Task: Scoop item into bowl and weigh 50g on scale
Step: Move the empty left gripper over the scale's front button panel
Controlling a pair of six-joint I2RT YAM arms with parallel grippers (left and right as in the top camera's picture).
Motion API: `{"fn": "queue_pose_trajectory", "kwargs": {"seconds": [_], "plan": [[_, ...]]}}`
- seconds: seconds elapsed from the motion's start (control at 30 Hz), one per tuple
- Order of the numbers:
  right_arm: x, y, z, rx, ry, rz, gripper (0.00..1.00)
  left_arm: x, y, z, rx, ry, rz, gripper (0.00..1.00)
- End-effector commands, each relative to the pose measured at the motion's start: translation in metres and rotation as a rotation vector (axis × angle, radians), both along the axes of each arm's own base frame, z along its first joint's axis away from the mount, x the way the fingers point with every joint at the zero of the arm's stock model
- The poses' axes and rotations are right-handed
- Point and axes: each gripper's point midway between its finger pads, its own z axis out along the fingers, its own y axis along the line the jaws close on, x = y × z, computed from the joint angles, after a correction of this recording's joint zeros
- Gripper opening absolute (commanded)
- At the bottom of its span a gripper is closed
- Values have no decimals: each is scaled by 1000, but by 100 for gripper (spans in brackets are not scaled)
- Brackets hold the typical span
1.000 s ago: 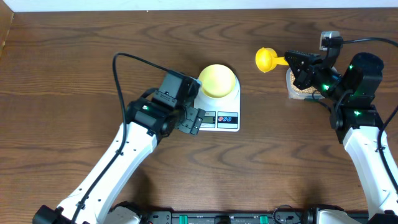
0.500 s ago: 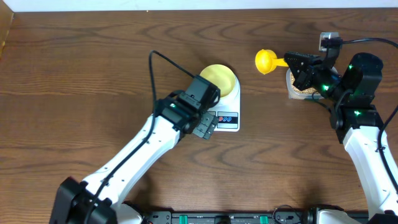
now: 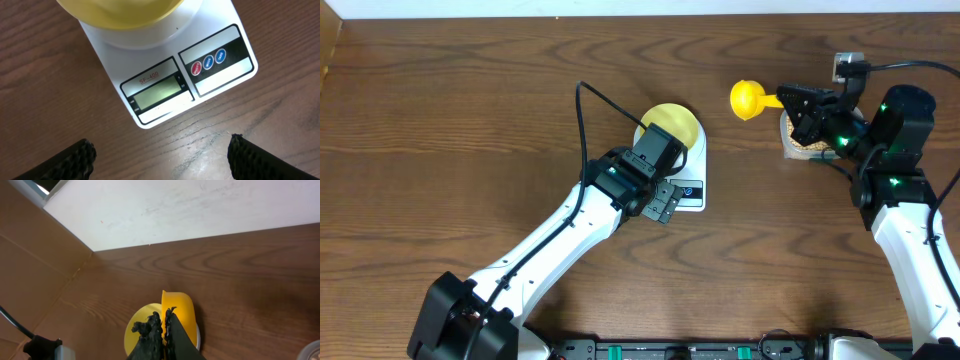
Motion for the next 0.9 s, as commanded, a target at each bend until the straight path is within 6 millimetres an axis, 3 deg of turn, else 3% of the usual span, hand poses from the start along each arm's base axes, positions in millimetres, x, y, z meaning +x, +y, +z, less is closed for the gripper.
{"fn": "queue_pose_trajectory", "kwargs": {"seconds": [0.0, 0.13, 0.33, 0.7, 0.87], "plan": [[0, -2, 18, -11, -47, 6, 1, 5, -1, 1, -3, -14, 19, 86], [-1, -1, 16, -16, -39, 8, 1, 10, -2, 2, -39, -21, 109, 87], [0, -2, 15, -16, -36, 4, 1, 19, 21, -2, 13, -68, 315, 87], [0, -2, 15, -16, -36, 4, 1, 17, 23, -6, 29, -61, 320, 86], [0, -2, 15, -16, -35, 4, 1, 17, 23, -18, 53, -36, 323, 87]]}}
